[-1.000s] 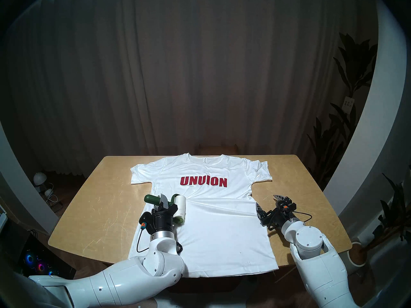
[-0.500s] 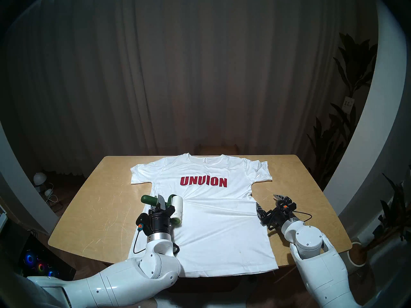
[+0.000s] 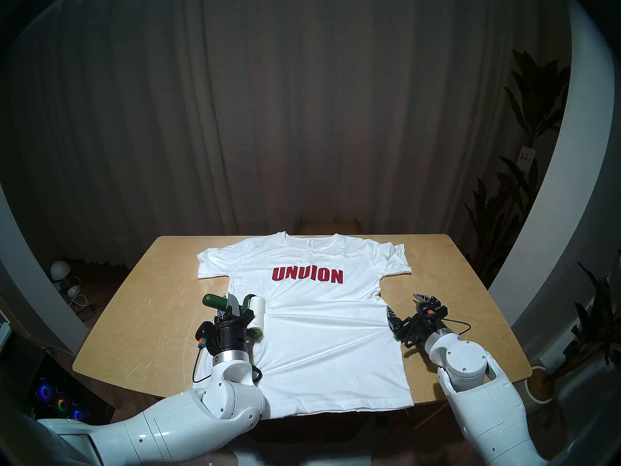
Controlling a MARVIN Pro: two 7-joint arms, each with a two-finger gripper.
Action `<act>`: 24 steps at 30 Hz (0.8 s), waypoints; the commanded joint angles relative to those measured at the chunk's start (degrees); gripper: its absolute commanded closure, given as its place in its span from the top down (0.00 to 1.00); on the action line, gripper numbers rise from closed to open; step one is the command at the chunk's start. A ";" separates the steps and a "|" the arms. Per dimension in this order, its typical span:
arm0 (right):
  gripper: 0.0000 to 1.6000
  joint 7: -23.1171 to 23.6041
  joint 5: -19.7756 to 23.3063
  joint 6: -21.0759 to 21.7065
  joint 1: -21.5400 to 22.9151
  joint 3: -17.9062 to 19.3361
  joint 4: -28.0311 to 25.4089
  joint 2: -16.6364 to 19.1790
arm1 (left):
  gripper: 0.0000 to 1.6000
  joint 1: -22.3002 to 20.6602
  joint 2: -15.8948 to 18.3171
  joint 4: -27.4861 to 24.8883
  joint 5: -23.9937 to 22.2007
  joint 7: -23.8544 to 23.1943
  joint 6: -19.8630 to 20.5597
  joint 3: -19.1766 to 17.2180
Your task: Use the fur roller to clean a top
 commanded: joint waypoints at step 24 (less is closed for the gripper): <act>1.00 -1.78 -0.14 3.53 -4.74 -2.95 5.83 1.11 | 0.00 3.93 7.78 -13.04 -14.28 -0.08 2.64 -4.54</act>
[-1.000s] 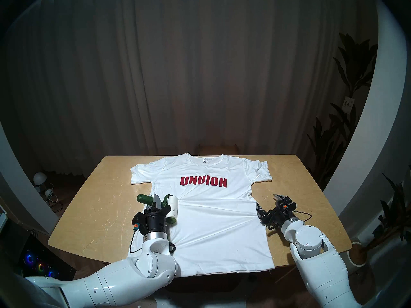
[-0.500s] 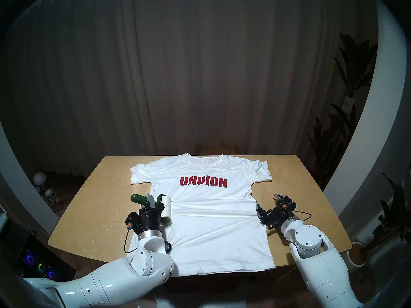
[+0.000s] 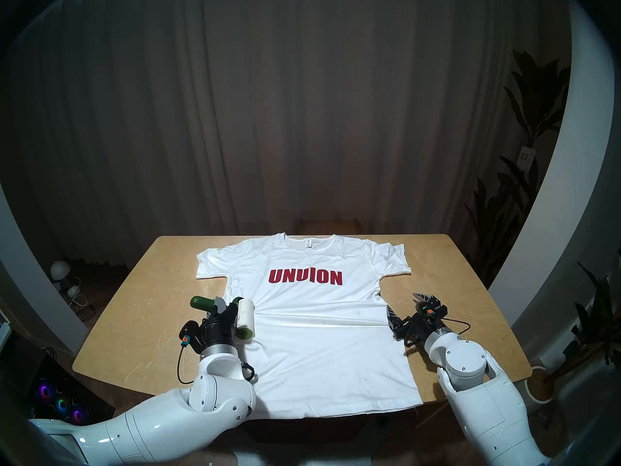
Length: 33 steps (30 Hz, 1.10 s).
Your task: Use the fur roller to clean a top
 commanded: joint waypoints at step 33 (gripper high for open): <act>1.00 -2.97 0.12 2.76 -5.00 -3.55 6.37 -0.20 | 0.00 0.03 10.90 -2.00 -9.28 -8.49 -1.43 -5.27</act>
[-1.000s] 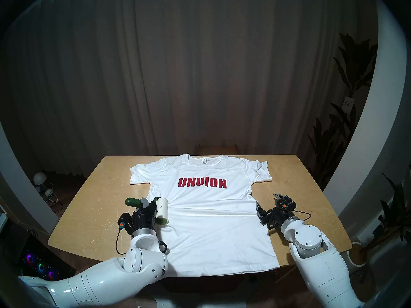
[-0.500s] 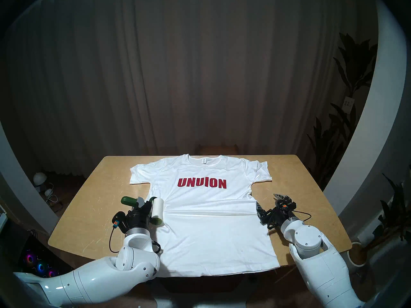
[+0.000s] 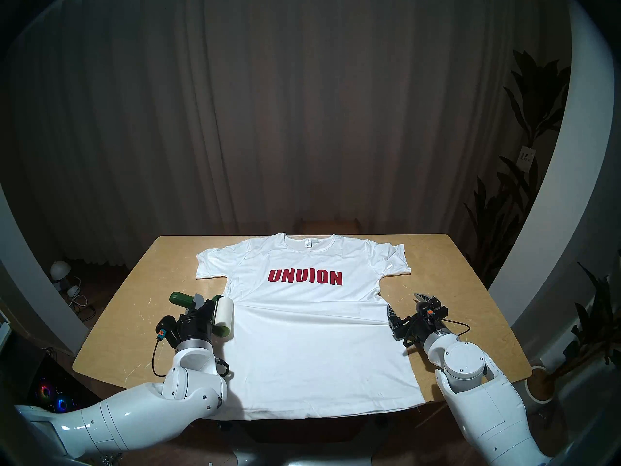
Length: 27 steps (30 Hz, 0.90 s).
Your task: Use the fur roller to clean a top
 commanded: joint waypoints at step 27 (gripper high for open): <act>1.00 -3.33 0.00 1.18 -4.19 -4.25 4.89 -1.72 | 0.00 3.79 10.94 -0.66 -12.33 -7.60 -0.56 -11.62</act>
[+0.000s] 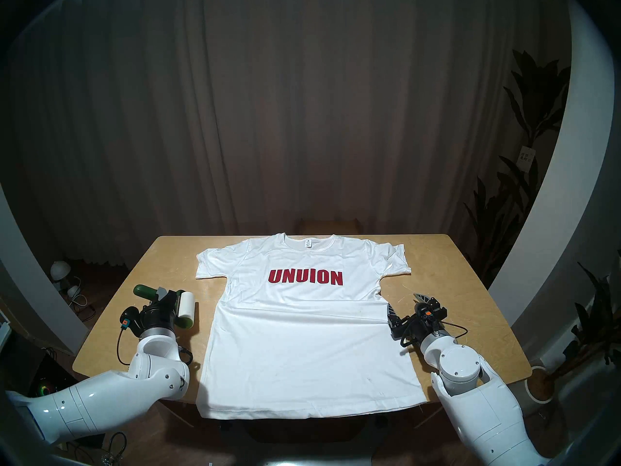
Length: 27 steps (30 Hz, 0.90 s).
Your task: Use the fur roller to clean a top
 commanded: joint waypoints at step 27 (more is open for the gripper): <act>1.00 1.12 8.06 0.17 1.03 -0.32 -1.37 -3.64 | 0.00 4.17 2.34 -4.55 -20.71 -12.63 -0.26 -10.98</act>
